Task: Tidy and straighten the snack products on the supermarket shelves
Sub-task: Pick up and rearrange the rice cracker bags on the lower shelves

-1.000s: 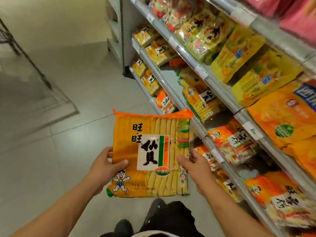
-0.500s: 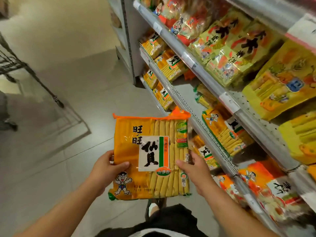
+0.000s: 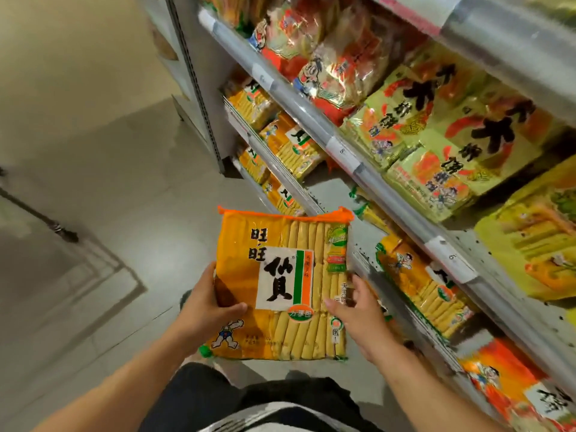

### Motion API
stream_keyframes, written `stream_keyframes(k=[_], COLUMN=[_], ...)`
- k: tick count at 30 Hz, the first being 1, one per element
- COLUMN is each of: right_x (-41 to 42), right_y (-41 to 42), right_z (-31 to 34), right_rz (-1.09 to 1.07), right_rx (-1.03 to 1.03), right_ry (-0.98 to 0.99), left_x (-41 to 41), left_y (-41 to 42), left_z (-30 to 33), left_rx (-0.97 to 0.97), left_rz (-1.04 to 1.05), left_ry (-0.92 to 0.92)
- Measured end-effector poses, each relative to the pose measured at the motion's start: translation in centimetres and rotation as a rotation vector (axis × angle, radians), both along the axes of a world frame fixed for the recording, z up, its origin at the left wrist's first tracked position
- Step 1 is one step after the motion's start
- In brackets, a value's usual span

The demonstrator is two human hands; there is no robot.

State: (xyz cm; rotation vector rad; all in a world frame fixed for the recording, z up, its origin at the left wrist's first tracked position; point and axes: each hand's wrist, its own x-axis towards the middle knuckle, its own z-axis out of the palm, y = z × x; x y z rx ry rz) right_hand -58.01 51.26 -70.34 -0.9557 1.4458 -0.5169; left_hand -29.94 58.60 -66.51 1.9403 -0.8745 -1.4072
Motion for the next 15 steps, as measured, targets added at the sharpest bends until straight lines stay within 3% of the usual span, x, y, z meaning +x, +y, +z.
stream_keyframes(k=[7,15], right_x=[5.4,9.7], right_y=[-2.8,-4.7], right_z=[-1.1,-2.3], right_rz=[-0.321,-0.514], right_rx=[0.072,0.093], right_ry=[0.096,0.084], left_x=[6.3,8.3], left_y=[-11.7,-22.8], left_z=[-3.2,-5.4], left_rx=[0.037,-0.034], left_rz=[-0.365,-0.716], left_ry=[0.115,0.137])
